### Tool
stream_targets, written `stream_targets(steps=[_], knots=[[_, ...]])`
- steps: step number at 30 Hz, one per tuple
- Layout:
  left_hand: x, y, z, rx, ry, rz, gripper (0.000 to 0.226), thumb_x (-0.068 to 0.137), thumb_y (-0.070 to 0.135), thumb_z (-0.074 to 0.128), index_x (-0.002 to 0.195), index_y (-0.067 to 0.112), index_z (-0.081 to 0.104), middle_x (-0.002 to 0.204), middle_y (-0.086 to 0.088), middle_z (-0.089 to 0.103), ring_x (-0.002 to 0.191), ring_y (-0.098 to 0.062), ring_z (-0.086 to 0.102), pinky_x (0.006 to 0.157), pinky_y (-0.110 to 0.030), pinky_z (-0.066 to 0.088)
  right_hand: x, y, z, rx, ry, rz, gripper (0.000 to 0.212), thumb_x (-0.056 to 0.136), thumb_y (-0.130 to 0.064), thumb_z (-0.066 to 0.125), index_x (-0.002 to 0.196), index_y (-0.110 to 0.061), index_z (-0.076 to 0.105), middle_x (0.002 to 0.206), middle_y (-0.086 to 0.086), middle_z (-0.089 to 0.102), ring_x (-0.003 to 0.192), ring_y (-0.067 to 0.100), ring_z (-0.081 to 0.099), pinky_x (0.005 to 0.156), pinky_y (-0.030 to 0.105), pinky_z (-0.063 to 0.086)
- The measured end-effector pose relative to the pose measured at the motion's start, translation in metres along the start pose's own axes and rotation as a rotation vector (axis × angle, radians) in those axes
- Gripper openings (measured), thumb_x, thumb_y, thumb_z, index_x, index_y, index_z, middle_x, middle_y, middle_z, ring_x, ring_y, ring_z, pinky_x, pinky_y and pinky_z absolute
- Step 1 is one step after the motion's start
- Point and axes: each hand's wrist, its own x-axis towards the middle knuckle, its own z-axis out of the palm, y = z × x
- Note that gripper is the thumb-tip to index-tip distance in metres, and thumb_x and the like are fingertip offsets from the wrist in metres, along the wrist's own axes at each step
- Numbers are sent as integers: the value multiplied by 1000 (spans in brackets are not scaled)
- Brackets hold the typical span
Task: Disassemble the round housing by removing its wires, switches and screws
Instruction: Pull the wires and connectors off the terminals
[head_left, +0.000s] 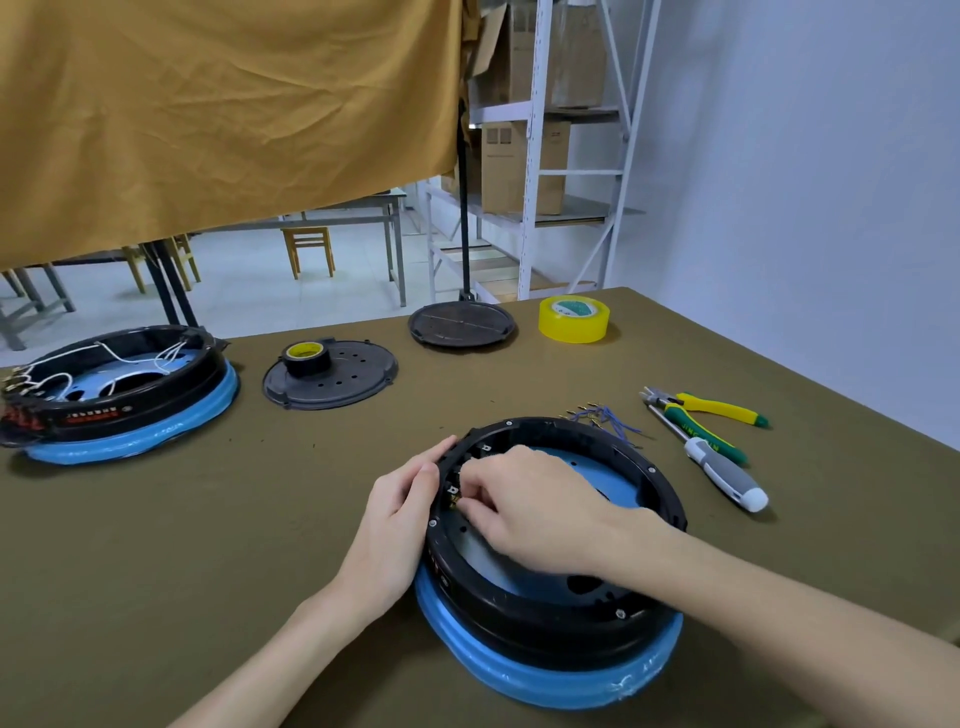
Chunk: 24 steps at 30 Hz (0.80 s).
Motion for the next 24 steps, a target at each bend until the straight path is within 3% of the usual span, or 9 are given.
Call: stream_targets(steps=[3,6,10,15,18,24], knots=[[1,-1,-1,-1,10,-2,39,112,17,36,142,24,60,134,17,68,130,0,58,110,-24,45,-1,-2,-1,-127,-10,-81,19,103,-30,48,86,-21,47,84,5,60,83,33,58,65,38,35],[1,-2,-1,-7,-17,-8,39,113,20,36,144,24,58,136,14,68,131,-2,58,109,-27,44,4,9,-17,-91,-94,-89,18,102,-36,52,89,-25,58,87,-2,66,88,26,59,70,36,43],[2,-3,-2,-1,-8,6,38,113,19,36,143,24,59,135,16,68,131,-1,58,109,-25,44,-1,2,-6,-175,21,-114,16,100,-31,49,85,-25,51,86,3,66,81,32,59,64,38,40],[3,-2,-1,-19,0,3,39,112,18,37,142,25,61,135,17,68,130,0,58,108,-19,45,1,4,3,-5,20,25,20,99,-32,53,81,-24,49,84,3,63,87,33,61,72,40,49],[2,-3,0,-19,-5,-3,38,112,18,37,142,24,61,135,16,68,130,-1,59,106,-15,46,3,7,4,122,15,89,20,97,-31,59,84,-17,63,85,4,67,84,27,64,76,42,55],[2,-3,-1,-1,-21,12,39,112,18,36,142,27,60,134,21,67,130,1,57,106,-15,44,2,6,2,159,46,48,13,96,-23,61,86,-17,67,80,1,65,79,22,60,74,44,55]])
